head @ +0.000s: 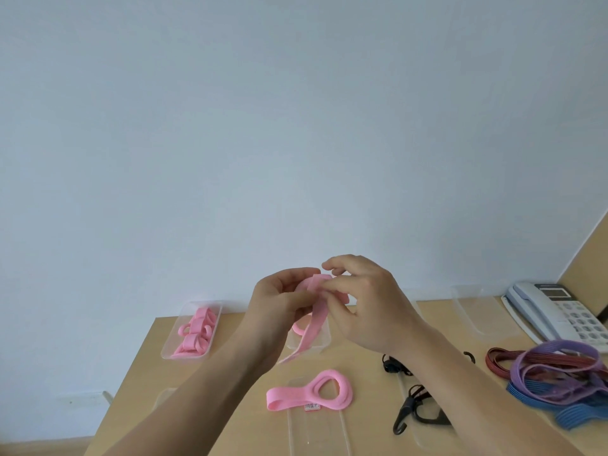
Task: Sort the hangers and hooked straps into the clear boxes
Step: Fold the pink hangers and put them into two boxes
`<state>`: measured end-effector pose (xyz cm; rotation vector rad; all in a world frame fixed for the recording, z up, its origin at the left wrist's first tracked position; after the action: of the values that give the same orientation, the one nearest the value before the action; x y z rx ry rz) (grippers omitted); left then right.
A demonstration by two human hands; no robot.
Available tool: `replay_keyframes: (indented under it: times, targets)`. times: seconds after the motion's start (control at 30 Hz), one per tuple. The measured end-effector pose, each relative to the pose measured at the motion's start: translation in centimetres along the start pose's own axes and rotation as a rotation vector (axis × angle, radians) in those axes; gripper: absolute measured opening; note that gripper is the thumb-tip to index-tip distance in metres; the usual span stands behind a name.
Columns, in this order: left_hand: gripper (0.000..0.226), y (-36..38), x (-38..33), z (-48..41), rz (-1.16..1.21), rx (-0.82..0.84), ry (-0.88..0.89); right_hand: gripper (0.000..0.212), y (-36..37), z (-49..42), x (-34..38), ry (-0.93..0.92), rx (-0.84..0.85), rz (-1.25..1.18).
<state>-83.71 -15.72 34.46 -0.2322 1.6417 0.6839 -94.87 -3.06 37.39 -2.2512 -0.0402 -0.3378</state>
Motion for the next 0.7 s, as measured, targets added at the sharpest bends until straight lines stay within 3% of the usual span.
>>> replay_keyframes:
  times: [0.17,0.27,0.5,0.7]
  targets:
    - [0.027,0.4,0.2,-0.1,-0.199,-0.136,0.062,0.018,-0.4,-0.9,-0.7,0.151,-0.031,-0.133]
    - [0.027,0.5,0.1,0.2,-0.253,-0.156,0.073,0.013,-0.4,-1.2,-0.9,0.199,0.051,-0.131]
    - [0.043,0.5,0.5,0.6,-0.220,-0.204,0.012,0.009,-0.6,-1.1,-0.4,0.237,0.065,-0.184]
    - [0.031,0.8,0.6,0.9,-0.176,-0.221,-0.063,0.005,-0.5,-0.6,0.0,0.155,-0.018,-0.115]
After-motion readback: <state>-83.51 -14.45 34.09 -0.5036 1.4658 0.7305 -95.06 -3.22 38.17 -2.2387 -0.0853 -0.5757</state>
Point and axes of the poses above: each hand's wrist, its own z-axis away from the middle knuckle, its own y-axis out of the palm, x = y × z, the point moved 2 cm from there along -z, towards the middle knuckle, and after that the axes turned 6 degrees about z, right-handed, at the moved point
